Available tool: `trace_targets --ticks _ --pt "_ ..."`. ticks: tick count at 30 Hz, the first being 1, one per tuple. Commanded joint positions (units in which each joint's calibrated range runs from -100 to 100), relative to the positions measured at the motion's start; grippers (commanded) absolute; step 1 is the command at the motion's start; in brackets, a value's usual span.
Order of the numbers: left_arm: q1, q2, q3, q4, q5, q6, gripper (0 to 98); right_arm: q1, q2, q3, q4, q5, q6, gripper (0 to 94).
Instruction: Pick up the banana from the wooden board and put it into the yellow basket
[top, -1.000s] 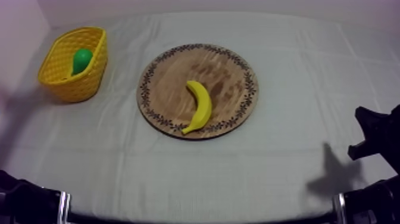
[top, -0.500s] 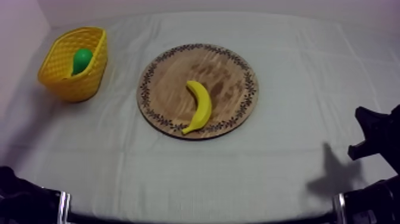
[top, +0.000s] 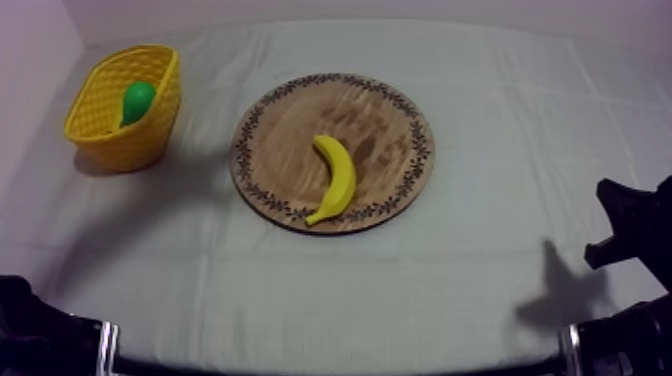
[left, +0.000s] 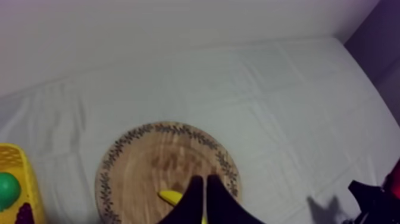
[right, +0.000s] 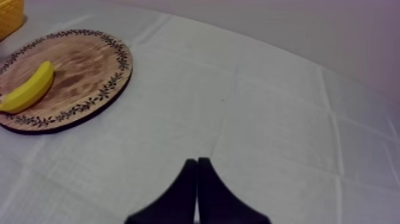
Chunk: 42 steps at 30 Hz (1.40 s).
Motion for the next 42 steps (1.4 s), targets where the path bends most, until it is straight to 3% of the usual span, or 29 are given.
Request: trace_targets --ticks 1,8,21,23,28,31,35,42 --pt "1.22 2.49 -0.68 -0.31 1.09 0.61 0.0 0.00 0.00 -0.03 0.01 0.00 0.00 0.3" --pt "3.46 9.93 -1.98 -0.47 5.23 2.77 0.0 0.00 0.00 -0.03 0.01 0.00 0.00 0.3" --pt "4.05 18.63 -3.67 0.35 7.02 5.32 0.3 0.00 0.00 -0.03 0.01 0.00 0.00 0.3" --pt "3.99 18.95 -3.93 0.23 7.16 5.77 8.4 0.00 0.00 -0.03 0.01 0.00 0.00 0.3" --pt "3.96 19.01 -3.29 0.19 8.02 7.10 54.1 0.00 0.00 -0.03 0.01 0.00 0.00 0.3" --pt "3.85 18.95 -3.06 0.04 7.97 7.08 72.2 0.00 0.00 -0.03 0.01 0.00 0.00 0.3" --pt "3.85 18.95 -3.89 -0.72 8.39 7.55 82.2 0.00 0.00 -0.03 0.01 0.00 0.00 0.3" --pt "3.73 18.95 -3.63 -0.76 9.65 7.40 86.6 0.00 0.00 -0.03 0.01 0.00 0.00 0.3"
